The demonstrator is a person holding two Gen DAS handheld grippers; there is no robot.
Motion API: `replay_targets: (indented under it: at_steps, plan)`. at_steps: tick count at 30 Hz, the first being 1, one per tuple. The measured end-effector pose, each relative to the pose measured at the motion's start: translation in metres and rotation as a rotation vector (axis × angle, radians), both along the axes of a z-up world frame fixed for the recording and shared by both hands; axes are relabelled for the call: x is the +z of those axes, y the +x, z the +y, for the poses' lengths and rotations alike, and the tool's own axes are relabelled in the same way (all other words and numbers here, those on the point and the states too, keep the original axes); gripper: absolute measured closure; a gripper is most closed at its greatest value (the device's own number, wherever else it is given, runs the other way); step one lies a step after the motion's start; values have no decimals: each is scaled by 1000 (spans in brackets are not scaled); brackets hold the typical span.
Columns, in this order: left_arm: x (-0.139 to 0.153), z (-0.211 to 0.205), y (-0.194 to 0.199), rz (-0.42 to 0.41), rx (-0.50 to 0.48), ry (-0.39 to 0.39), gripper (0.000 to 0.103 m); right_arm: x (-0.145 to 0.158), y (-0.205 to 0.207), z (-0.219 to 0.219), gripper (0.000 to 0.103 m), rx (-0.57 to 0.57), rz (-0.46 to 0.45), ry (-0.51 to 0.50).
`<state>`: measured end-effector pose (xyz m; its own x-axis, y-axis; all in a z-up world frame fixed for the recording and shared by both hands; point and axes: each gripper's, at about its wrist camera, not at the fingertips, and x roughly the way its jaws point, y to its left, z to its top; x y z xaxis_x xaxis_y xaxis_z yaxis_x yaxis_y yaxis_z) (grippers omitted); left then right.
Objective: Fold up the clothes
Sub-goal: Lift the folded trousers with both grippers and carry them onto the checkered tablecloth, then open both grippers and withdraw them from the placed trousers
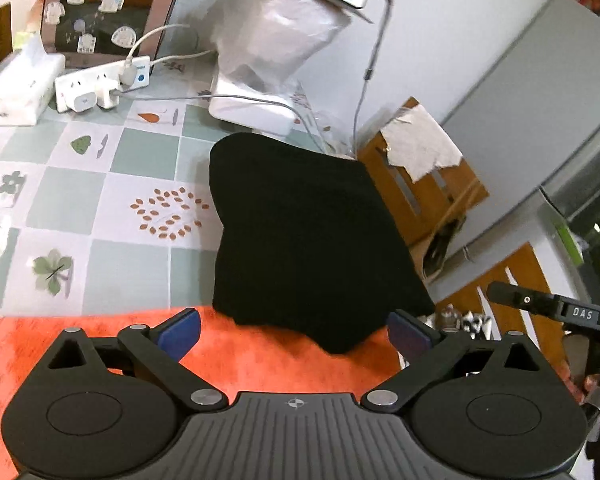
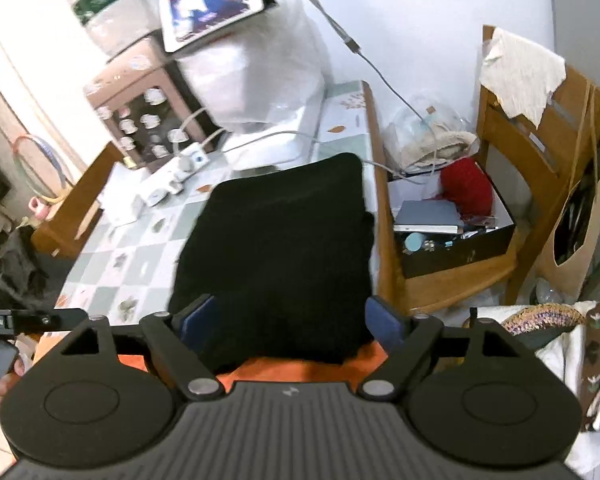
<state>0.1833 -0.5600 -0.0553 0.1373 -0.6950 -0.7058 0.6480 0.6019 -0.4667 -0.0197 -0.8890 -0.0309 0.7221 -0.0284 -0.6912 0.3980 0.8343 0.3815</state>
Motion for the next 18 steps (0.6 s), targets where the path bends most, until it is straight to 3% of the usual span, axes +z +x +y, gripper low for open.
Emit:
replay_targets:
  at_steps: [6,18]
  plan:
    - [28,31,-47,-61,17,22,0,28,-42,52,16,17,-14,11]
    - [74,89,-130,-185,124,89,0,74,-108,137,9,36,-25,-92]
